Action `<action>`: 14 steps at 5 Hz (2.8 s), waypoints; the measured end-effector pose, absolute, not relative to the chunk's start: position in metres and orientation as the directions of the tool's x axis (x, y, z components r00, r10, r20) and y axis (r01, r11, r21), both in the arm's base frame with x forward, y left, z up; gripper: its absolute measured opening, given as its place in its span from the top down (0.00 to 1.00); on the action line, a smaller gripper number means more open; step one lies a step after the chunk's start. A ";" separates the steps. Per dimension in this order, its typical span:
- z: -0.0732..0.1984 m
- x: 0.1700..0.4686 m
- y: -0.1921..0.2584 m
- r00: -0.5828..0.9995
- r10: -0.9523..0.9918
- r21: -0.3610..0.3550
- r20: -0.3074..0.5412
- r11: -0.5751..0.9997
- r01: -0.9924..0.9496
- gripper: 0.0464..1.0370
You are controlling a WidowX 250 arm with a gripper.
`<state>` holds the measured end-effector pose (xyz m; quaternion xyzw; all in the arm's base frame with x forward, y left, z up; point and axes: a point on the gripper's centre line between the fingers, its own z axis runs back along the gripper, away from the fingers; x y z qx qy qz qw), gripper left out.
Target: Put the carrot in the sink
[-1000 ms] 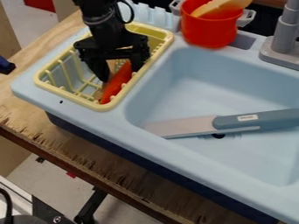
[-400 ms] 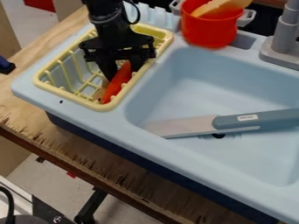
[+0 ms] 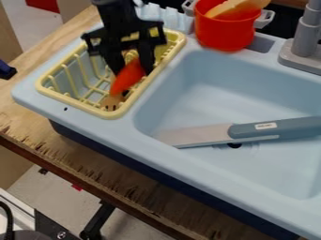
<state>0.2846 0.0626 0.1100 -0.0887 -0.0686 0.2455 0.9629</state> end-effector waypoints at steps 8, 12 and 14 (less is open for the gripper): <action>0.112 0.280 -0.088 0.625 0.753 -0.326 0.203 0.654 -0.683 0.53; 0.078 0.292 -0.055 0.707 0.691 -0.305 0.150 0.713 -0.632 0.53; 0.073 0.292 -0.049 0.701 0.685 -0.251 0.198 0.727 -0.640 0.18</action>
